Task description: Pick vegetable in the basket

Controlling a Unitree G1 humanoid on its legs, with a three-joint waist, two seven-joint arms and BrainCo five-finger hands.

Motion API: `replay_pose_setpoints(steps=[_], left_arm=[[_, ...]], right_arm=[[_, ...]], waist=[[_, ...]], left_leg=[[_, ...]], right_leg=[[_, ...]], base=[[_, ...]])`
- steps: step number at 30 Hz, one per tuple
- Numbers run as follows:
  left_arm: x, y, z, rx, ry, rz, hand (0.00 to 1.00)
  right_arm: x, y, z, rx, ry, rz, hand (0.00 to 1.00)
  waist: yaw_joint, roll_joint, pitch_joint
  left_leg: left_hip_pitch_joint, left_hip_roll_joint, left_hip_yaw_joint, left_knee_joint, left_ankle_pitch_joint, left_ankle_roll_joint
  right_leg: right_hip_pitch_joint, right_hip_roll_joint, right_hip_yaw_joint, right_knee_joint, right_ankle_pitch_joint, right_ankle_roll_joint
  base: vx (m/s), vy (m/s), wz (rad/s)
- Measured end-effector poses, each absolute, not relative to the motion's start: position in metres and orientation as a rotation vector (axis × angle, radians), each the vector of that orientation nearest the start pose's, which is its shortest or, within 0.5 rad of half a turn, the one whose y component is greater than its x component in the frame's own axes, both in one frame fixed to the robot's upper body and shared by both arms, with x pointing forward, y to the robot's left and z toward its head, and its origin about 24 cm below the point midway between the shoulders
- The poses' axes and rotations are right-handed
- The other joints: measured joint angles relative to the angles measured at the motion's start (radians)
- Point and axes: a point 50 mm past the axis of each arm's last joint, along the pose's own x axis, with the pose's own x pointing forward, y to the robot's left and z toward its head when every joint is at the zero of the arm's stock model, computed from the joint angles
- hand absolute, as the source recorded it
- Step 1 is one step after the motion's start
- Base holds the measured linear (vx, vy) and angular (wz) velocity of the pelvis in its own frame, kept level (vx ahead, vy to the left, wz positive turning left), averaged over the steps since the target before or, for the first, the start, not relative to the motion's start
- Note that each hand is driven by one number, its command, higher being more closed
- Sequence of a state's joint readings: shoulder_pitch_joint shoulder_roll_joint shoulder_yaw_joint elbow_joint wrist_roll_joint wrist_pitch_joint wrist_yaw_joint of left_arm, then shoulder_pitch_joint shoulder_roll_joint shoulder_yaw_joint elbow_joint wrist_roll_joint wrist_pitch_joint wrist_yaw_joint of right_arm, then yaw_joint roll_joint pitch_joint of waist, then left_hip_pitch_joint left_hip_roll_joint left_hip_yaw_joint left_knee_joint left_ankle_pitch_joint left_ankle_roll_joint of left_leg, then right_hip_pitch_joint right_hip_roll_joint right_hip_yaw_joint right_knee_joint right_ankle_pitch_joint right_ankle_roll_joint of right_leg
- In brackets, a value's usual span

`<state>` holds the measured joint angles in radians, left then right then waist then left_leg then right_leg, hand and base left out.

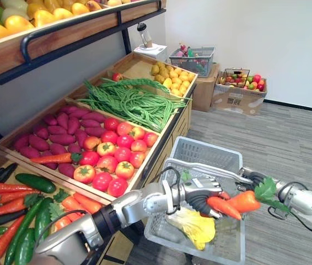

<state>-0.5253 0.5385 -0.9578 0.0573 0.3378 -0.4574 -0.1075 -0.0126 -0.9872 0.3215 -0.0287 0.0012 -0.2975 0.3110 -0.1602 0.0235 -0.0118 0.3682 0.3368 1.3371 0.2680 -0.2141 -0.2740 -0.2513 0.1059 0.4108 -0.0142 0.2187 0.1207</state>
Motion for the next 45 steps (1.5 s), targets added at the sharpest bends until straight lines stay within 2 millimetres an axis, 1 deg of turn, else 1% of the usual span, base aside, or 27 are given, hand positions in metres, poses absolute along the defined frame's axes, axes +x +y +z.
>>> replay_pose_setpoints(steps=[3,8,12,17,25,26,32,45], left_arm=[[0.224,0.028,0.073,0.931,-0.680,-1.231,1.00],[0.232,0.034,0.055,1.026,-0.612,-1.232,1.00],[0.235,0.037,0.048,1.074,-0.590,-1.234,1.00],[0.242,0.048,0.032,1.150,-0.511,-1.228,1.00],[0.252,0.064,0.019,1.244,-0.434,-1.202,1.00],[0.254,0.066,0.020,1.254,-0.433,-1.190,0.00],[0.265,0.075,0.021,1.267,-0.400,-1.120,0.00],[0.273,0.073,0.030,1.250,-0.417,-1.061,0.00]], right_arm=[[0.233,-0.227,0.081,-0.949,-0.008,0.738,1.00],[0.234,-0.228,0.084,-0.962,-0.014,0.740,1.00],[0.234,-0.228,0.085,-0.965,-0.015,0.740,1.00],[0.238,-0.226,0.089,-0.972,-0.035,0.737,1.00],[0.238,-0.226,0.089,-0.972,-0.035,0.738,1.00],[0.238,-0.226,0.089,-0.972,-0.035,0.739,1.00],[0.238,-0.226,0.089,-0.970,-0.035,0.742,1.00],[0.237,-0.224,0.088,-0.951,-0.031,0.753,1.00]], waist=[[0.000,0.000,0.000],[0.000,-0.001,0.001],[-0.001,-0.001,0.001],[0.000,-0.007,0.005],[0.000,-0.018,0.020],[0.000,-0.018,0.025],[-0.001,-0.017,0.049],[0.000,-0.018,0.066]], left_leg=[[0.000,0.000,0.002,0.001,0.000,0.000],[0.001,0.005,0.014,0.015,-0.008,-0.001],[0.001,0.004,0.017,0.016,-0.008,0.000],[0.001,0.006,0.022,0.017,-0.008,0.000],[-0.001,0.007,0.024,0.017,-0.008,0.000],[-0.001,0.007,0.024,0.017,-0.008,0.000],[-0.007,0.008,0.021,0.018,-0.009,0.001],[-0.020,0.009,-0.003,0.018,-0.012,0.002]], right_leg=[[0.000,0.001,0.002,0.000,0.000,0.000],[-0.005,0.005,0.011,-0.002,0.004,0.002],[-0.006,0.006,0.014,-0.003,0.005,0.003],[-0.007,0.009,0.019,-0.008,0.008,0.002],[-0.007,0.009,0.021,-0.018,0.013,0.000],[-0.007,0.009,0.021,-0.018,0.013,0.000],[-0.009,0.007,0.017,-0.020,0.013,0.000],[-0.009,-0.005,-0.001,-0.021,0.013,0.000]], base=[[-0.05,-0.029,-0.02],[-0.06,-0.032,-0.06],[-0.04,-0.029,-0.03],[-0.04,-0.033,-0.03],[-0.03,-0.023,-0.01],[-0.04,-0.027,0.00],[-0.04,-0.026,0.02],[-0.02,-0.014,0.05]])
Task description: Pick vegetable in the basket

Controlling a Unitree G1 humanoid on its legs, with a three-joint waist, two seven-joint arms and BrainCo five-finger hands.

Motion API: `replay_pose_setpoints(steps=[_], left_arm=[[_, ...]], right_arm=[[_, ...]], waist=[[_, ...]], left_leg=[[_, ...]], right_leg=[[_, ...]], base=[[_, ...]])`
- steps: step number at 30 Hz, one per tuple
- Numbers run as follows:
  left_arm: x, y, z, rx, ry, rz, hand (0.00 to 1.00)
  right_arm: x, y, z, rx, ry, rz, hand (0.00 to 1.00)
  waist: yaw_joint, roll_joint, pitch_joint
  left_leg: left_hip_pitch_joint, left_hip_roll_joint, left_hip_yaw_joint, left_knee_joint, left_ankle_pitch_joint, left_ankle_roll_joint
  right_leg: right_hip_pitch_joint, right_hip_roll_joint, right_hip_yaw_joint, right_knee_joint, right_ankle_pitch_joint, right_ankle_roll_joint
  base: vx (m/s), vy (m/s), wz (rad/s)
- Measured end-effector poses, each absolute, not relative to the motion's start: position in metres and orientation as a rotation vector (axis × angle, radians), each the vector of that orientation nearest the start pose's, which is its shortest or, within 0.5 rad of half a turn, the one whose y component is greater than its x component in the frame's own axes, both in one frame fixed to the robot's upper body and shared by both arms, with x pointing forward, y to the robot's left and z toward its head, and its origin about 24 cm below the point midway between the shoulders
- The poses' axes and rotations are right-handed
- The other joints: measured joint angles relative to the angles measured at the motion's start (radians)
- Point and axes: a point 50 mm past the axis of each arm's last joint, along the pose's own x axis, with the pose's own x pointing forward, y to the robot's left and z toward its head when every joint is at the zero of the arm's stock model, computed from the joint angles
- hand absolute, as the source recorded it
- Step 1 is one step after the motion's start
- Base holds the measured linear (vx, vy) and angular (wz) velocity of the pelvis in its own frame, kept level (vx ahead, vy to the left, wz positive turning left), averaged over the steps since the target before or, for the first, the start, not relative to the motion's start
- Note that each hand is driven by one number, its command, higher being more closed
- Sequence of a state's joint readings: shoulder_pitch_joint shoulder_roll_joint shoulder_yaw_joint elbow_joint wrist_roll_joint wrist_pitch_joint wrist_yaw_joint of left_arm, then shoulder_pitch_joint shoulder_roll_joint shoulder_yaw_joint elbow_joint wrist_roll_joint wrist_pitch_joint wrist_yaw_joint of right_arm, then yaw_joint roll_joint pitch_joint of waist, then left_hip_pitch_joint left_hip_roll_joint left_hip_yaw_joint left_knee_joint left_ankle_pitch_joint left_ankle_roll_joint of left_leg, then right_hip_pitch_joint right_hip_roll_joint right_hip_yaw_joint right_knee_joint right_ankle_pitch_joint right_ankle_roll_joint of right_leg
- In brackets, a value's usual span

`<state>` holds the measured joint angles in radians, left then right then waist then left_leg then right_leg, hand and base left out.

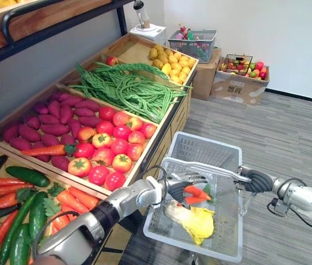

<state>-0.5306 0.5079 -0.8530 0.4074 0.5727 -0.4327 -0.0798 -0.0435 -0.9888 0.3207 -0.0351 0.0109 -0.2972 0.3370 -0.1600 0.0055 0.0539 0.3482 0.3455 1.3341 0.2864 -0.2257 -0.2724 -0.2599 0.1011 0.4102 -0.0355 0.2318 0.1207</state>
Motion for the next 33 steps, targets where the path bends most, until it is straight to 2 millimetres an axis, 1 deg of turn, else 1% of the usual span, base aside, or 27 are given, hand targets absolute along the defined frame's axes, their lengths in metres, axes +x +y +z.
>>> replay_pose_setpoints(steps=[4,6,7,10,11,12,13,15,17,20,24,27,31,32,33], left_arm=[[0.275,0.065,0.042,1.246,-0.480,-1.056,0.00],[0.268,0.052,0.059,1.201,-0.577,-1.061,0.00],[0.265,0.048,0.063,1.189,-0.607,-1.066,0.00],[0.249,0.030,0.079,1.104,-0.719,-1.109,0.00],[0.241,0.024,0.089,1.043,-0.762,-1.127,0.00],[0.237,0.021,0.093,1.015,-0.787,-1.135,0.00],[0.226,0.014,0.106,0.944,-0.850,-1.156,0.00],[0.216,0.009,0.116,0.863,-0.901,-1.183,0.00],[0.202,0.003,0.124,0.772,-0.943,-1.232,0.00],[0.193,0.000,0.128,0.718,-0.959,-1.270,0.00],[0.181,-0.002,0.137,0.638,-0.996,-1.296,0.00],[0.176,0.001,0.145,0.558,-0.995,-1.304,0.00],[0.168,0.006,0.150,0.486,-0.996,-1.302,0.00],[0.165,0.009,0.152,0.470,-1.005,-1.289,0.00],[0.164,0.011,0.154,0.461,-1.010,-1.278,0.00]], right_arm=[[0.235,-0.226,0.085,-0.943,-0.020,0.743,1.00],[0.234,-0.230,0.083,-0.935,-0.009,0.719,1.00],[0.234,-0.231,0.083,-0.932,-0.007,0.712,1.00],[0.236,-0.238,0.083,-0.918,-0.007,0.655,1.00],[0.237,-0.241,0.081,-0.905,-0.001,0.628,1.00],[0.237,-0.243,0.080,-0.901,0.002,0.616,1.00],[0.236,-0.246,0.076,-0.902,0.015,0.584,1.00],[0.236,-0.249,0.071,-0.893,0.031,0.558,1.00],[0.235,-0.256,0.061,-0.904,0.071,0.515,1.00],[0.233,-0.263,0.053,-0.916,0.113,0.474,1.00],[0.229,-0.286,0.040,-0.898,0.204,0.336,1.00],[0.224,-0.304,0.034,-0.875,0.260,0.229,1.00],[0.211,-0.326,0.019,-0.816,0.344,0.071,1.00],[0.204,-0.334,0.014,-0.788,0.367,0.014,1.00],[0.201,-0.337,0.012,-0.776,0.376,-0.016,1.00]], waist=[[-0.001,0.000,0.014],[0.007,0.000,0.015],[0.009,0.000,0.015],[0.010,-0.001,0.016],[0.016,-0.001,0.016],[0.024,-0.001,0.016],[0.030,-0.002,0.016],[0.030,-0.002,0.016],[0.038,-0.002,0.016],[0.048,-0.002,0.016],[0.060,-0.002,0.016],[0.075,-0.002,0.016],[0.088,-0.002,0.015],[0.097,-0.004,0.013],[0.105,-0.004,0.012]], left_leg=[[-0.016,0.006,-0.025,0.005,-0.003,0.002],[-0.027,0.016,-0.040,0.016,-0.007,0.003],[-0.031,0.017,-0.049,0.016,-0.007,0.003],[-0.051,0.021,-0.081,0.017,-0.007,0.003],[-0.052,0.022,-0.088,0.017,-0.008,0.004],[-0.053,0.023,-0.090,0.017,-0.008,0.004],[-0.065,0.024,-0.110,0.019,-0.008,0.005],[-0.081,0.025,-0.132,0.022,-0.009,0.007],[-0.099,0.030,-0.163,0.031,-0.014,0.008],[-0.113,0.029,-0.186,0.034,-0.015,0.009],[-0.149,0.032,-0.244,0.035,-0.014,0.010],[-0.173,0.035,-0.283,0.035,-0.010,0.016],[-0.216,0.036,-0.379,0.032,-0.002,0.029],[-0.233,0.033,-0.411,0.032,0.001,0.034],[-0.243,0.031,-0.424,0.032,0.002,0.036]], right_leg=[[0.001,-0.013,-0.023,0.000,0.000,0.000],[0.001,-0.018,-0.038,0.000,0.000,0.000],[0.001,-0.021,-0.044,0.000,0.000,0.000],[0.002,-0.035,-0.071,0.000,0.000,0.000],[0.006,-0.038,-0.080,0.000,0.000,0.000],[0.007,-0.040,-0.082,0.000,0.000,0.000],[0.007,-0.048,-0.096,0.000,-0.001,0.000],[0.007,-0.059,-0.115,0.000,-0.001,0.000],[0.008,-0.073,-0.139,-0.001,-0.002,-0.001],[0.010,-0.085,-0.154,-0.001,-0.002,-0.001],[0.010,-0.105,-0.201,-0.001,-0.006,-0.005],[0.015,-0.120,-0.237,-0.001,-0.009,-0.009],[0.041,-0.153,-0.318,0.001,-0.022,-0.007],[0.045,-0.166,-0.344,0.002,-0.026,-0.006],[0.045,-0.172,-0.354,0.002,-0.028,-0.004]], base=[[-0.07,-0.035,0.19],[-0.07,-0.031,0.21],[-0.07,-0.029,0.27],[-0.07,-0.024,0.26],[-0.08,-0.023,0.22],[-0.10,-0.023,0.23],[-0.09,-0.021,0.27],[-0.10,-0.030,0.37],[-0.12,-0.031,0.34],[-0.11,-0.019,0.24],[-0.10,-0.036,0.35],[-0.08,-0.041,0.36],[-0.06,-0.030,0.66],[-0.04,-0.014,0.64],[-0.04,-0.004,0.65]])
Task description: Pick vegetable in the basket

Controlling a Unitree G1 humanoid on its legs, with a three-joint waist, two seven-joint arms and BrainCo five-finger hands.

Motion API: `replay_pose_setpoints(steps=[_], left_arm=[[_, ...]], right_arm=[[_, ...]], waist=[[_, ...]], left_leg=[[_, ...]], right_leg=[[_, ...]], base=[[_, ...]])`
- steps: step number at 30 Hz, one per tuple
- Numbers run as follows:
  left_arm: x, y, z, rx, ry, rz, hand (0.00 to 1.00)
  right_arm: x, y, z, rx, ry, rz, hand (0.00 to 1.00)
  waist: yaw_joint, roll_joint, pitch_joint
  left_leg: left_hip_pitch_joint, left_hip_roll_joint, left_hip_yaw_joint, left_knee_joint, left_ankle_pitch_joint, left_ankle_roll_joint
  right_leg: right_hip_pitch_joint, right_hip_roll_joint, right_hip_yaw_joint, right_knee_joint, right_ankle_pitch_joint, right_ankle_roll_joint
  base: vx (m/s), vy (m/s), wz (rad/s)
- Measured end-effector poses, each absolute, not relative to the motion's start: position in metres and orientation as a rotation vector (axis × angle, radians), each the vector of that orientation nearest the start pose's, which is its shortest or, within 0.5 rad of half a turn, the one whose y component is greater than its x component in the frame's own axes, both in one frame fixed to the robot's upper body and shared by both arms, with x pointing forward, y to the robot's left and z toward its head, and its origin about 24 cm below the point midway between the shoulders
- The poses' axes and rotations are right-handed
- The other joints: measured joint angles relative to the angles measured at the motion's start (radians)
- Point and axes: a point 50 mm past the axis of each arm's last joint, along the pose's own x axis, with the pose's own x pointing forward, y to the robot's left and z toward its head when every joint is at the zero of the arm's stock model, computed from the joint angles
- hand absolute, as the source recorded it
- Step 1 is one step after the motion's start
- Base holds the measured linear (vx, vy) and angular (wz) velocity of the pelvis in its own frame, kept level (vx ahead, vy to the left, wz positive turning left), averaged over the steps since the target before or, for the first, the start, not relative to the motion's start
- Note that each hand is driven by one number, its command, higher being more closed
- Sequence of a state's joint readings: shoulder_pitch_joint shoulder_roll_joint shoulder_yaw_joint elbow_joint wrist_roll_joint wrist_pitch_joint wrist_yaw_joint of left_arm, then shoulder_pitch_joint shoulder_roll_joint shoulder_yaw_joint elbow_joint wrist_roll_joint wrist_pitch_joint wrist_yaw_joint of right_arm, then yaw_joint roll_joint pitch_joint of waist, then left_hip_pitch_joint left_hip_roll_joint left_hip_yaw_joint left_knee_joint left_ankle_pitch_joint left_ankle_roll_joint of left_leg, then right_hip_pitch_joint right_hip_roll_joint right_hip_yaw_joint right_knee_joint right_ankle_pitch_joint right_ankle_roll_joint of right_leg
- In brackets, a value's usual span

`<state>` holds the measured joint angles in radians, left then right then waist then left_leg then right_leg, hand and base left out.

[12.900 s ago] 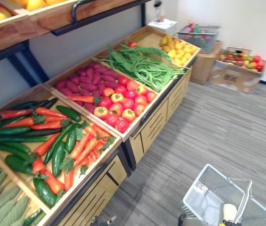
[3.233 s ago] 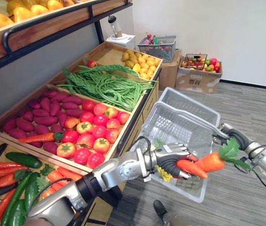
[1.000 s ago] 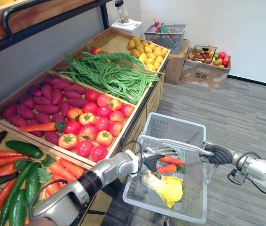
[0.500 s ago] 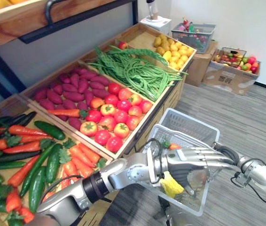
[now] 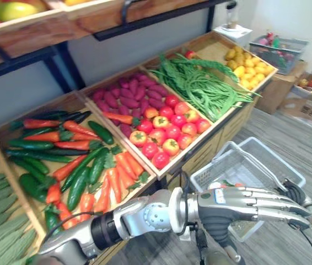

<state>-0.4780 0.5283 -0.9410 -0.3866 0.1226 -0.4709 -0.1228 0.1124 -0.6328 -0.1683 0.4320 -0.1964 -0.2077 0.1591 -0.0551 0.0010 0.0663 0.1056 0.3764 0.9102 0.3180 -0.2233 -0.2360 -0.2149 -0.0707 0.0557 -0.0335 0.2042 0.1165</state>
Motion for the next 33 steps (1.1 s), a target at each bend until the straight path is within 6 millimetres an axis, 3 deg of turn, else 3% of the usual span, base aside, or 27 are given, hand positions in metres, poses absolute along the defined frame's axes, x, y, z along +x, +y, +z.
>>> replay_pose_setpoints(steps=[4,8,9,14,18,20,27,28,30,32,33], left_arm=[[0.169,0.029,0.165,0.447,-1.028,-1.139,0.00],[0.182,0.065,0.174,0.437,-0.992,-0.854,0.00],[0.184,0.071,0.175,0.441,-0.989,-0.809,0.00],[0.197,0.124,0.172,0.469,-0.873,-0.443,0.00],[0.203,0.167,0.163,0.474,-0.765,-0.153,0.00],[0.207,0.197,0.148,0.468,-0.651,0.050,0.00],[0.191,0.255,0.090,0.513,-0.296,0.429,0.00],[0.188,0.265,0.078,0.522,-0.234,0.474,0.00],[0.182,0.282,0.056,0.535,-0.110,0.564,0.00],[0.161,0.308,0.019,0.534,0.094,0.725,0.00],[0.154,0.313,0.011,0.524,0.142,0.767,0.00]], right_arm=[[0.174,-0.362,-0.008,-0.642,0.468,-0.253,1.00],[0.133,-0.376,-0.039,-0.475,0.593,-0.492,1.00],[0.127,-0.376,-0.044,-0.452,0.613,-0.517,1.00],[0.080,-0.372,-0.087,-0.245,0.828,-0.678,1.00],[0.054,-0.358,-0.109,-0.114,0.946,-0.741,1.00],[0.038,-0.348,-0.120,-0.046,1.012,-0.771,1.00],[0.024,-0.329,-0.133,0.060,1.059,-0.833,1.00],[0.023,-0.327,-0.134,0.068,1.060,-0.842,1.00],[0.025,-0.324,-0.136,0.070,1.060,-0.850,1.00],[0.026,-0.317,-0.138,0.081,1.058,-0.850,1.00],[0.027,-0.315,-0.139,0.083,1.057,-0.851,1.00]], waist=[[0.032,0.000,-0.003],[0.046,-0.014,-0.021],[0.052,-0.008,-0.026],[0.068,-0.035,-0.046],[0.073,-0.046,-0.053],[0.075,-0.047,-0.055],[0.078,-0.066,-0.056],[0.076,-0.055,-0.065],[0.069,-0.059,-0.068],[0.062,-0.064,-0.082],[0.060,-0.065,-0.084]], left_leg=[[-0.056,-0.018,-0.109,-0.011,0.019,0.030],[-0.115,-0.073,-0.242,-0.068,0.057,0.059],[-0.118,-0.080,-0.258,-0.075,0.062,0.061],[-0.154,-0.167,-0.390,-0.195,0.136,0.088],[-0.156,-0.203,-0.453,-0.265,0.190,0.106],[-0.158,-0.211,-0.495,-0.296,0.212,0.108],[-0.156,-0.227,-0.559,-0.377,0.263,0.111],[-0.155,-0.228,-0.572,-0.386,0.270,0.112],[-0.155,-0.228,-0.594,-0.386,0.271,0.113],[-0.155,-0.229,-0.597,-0.390,0.271,0.113],[-0.154,-0.229,-0.598,-0.392,0.271,0.113]], right_leg=[[0.027,-0.043,-0.095,0.000,-0.012,0.005],[0.052,-0.097,-0.208,0.001,-0.027,0.015],[0.058,-0.104,-0.221,0.000,-0.029,0.018],[0.081,-0.165,-0.329,-0.004,-0.061,0.039],[0.093,-0.176,-0.381,-0.010,-0.059,0.038],[0.107,-0.176,-0.388,-0.011,-0.060,0.039],[0.121,-0.179,-0.425,-0.005,-0.091,0.041],[0.123,-0.179,-0.438,0.002,-0.097,0.032],[0.135,-0.178,-0.453,0.002,-0.106,0.018],[0.137,-0.178,-0.459,0.002,-0.110,0.012],[0.137,-0.178,-0.459,0.001,-0.110,0.012]], base=[[-0.02,0.003,0.75],[-0.01,0.027,0.91],[0.00,0.041,0.76],[0.02,0.027,0.73],[0.06,0.013,0.52],[0.04,0.013,0.48],[0.00,0.000,0.29],[0.01,-0.003,0.28],[0.01,-0.006,0.23],[0.01,-0.005,0.08],[0.00,0.000,0.00]])
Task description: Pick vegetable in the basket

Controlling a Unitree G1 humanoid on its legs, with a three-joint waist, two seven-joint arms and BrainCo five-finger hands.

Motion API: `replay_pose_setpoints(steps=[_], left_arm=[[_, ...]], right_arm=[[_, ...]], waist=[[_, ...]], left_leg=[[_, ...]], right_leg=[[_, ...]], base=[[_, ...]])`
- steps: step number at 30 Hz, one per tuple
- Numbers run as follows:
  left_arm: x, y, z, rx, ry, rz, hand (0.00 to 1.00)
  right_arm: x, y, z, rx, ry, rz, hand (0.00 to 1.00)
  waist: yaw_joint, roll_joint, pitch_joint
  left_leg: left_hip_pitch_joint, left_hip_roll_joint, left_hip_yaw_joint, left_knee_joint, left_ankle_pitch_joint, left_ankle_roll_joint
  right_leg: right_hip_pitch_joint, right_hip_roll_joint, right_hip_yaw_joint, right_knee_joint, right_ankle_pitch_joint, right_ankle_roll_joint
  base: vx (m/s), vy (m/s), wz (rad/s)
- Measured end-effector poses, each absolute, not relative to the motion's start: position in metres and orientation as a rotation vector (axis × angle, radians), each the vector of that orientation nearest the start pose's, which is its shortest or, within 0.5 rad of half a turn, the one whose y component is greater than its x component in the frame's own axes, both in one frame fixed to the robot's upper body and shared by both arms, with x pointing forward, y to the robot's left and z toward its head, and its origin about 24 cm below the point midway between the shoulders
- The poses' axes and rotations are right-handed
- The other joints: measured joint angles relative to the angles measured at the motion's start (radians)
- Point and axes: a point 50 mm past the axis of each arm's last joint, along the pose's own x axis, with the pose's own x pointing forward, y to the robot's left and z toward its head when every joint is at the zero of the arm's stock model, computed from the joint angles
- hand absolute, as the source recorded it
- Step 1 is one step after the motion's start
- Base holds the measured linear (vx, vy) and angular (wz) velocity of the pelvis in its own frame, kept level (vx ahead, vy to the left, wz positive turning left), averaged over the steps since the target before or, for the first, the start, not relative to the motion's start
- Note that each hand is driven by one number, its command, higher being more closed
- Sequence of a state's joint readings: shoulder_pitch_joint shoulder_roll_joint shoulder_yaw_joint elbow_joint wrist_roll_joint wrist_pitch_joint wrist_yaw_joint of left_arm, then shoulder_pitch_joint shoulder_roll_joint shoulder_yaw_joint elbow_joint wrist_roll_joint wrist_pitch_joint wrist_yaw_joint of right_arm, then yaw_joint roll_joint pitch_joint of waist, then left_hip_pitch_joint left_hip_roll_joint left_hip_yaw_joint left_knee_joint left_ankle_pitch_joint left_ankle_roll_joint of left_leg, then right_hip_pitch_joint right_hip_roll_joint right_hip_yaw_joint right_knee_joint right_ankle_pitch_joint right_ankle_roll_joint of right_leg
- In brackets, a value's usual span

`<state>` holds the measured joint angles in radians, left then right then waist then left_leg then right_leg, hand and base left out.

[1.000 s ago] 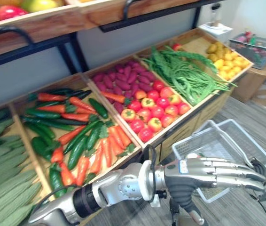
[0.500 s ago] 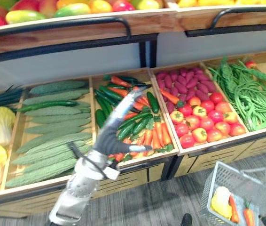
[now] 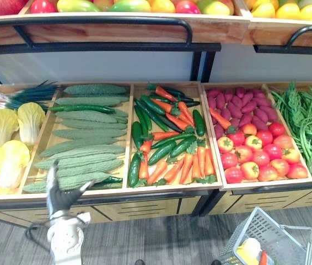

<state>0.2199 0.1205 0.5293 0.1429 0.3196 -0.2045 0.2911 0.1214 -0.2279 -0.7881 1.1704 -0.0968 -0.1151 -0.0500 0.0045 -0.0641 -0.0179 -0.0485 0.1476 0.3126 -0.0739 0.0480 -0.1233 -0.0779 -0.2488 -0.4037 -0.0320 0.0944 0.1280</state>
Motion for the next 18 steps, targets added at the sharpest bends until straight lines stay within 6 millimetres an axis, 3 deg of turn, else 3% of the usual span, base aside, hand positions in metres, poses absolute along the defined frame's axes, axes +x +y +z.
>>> replay_pose_setpoints(steps=[4,6,11,14,18], left_arm=[[0.111,0.334,-0.038,0.457,0.430,0.948,0.00],[0.075,0.338,-0.068,0.354,0.606,1.082,0.00],[0.014,0.317,-0.118,0.158,0.930,1.206,0.00],[-0.009,0.301,-0.134,0.053,1.066,1.211,0.00],[-0.008,0.288,-0.143,0.028,1.123,1.092,0.00]], right_arm=[[0.025,-0.301,-0.144,0.118,1.049,-0.867,1.00],[0.019,-0.294,-0.147,0.125,1.067,-0.876,1.00],[0.017,-0.289,-0.149,0.137,1.083,-0.874,1.00],[0.020,-0.285,-0.151,0.148,1.097,-0.873,1.00],[0.025,-0.280,-0.154,0.155,1.114,-0.861,1.00]], waist=[[-0.003,-0.006,-0.014],[-0.005,-0.003,-0.029],[-0.009,0.007,-0.037],[-0.020,0.011,-0.039],[-0.028,0.011,-0.039]], left_leg=[[0.013,-0.004,-0.001,-0.021,0.001,0.001],[0.025,-0.007,-0.001,-0.021,-0.006,-0.002],[0.031,-0.011,0.004,-0.026,-0.019,-0.004],[0.032,-0.012,0.006,-0.021,-0.023,-0.007],[0.036,-0.014,0.009,-0.021,-0.020,-0.009]], right_leg=[[0.010,0.000,-0.006,-0.008,0.000,0.000],[0.029,0.000,-0.011,-0.023,0.000,0.000],[0.035,-0.001,-0.008,-0.041,-0.005,0.003],[0.035,-0.001,-0.004,-0.044,-0.006,0.005],[0.035,-0.001,0.001,-0.043,-0.005,0.005]], base=[[0.01,-0.001,0.01],[0.04,-0.004,0.02],[0.01,-0.002,-0.02],[0.05,-0.008,-0.03],[0.04,-0.010,-0.03]])
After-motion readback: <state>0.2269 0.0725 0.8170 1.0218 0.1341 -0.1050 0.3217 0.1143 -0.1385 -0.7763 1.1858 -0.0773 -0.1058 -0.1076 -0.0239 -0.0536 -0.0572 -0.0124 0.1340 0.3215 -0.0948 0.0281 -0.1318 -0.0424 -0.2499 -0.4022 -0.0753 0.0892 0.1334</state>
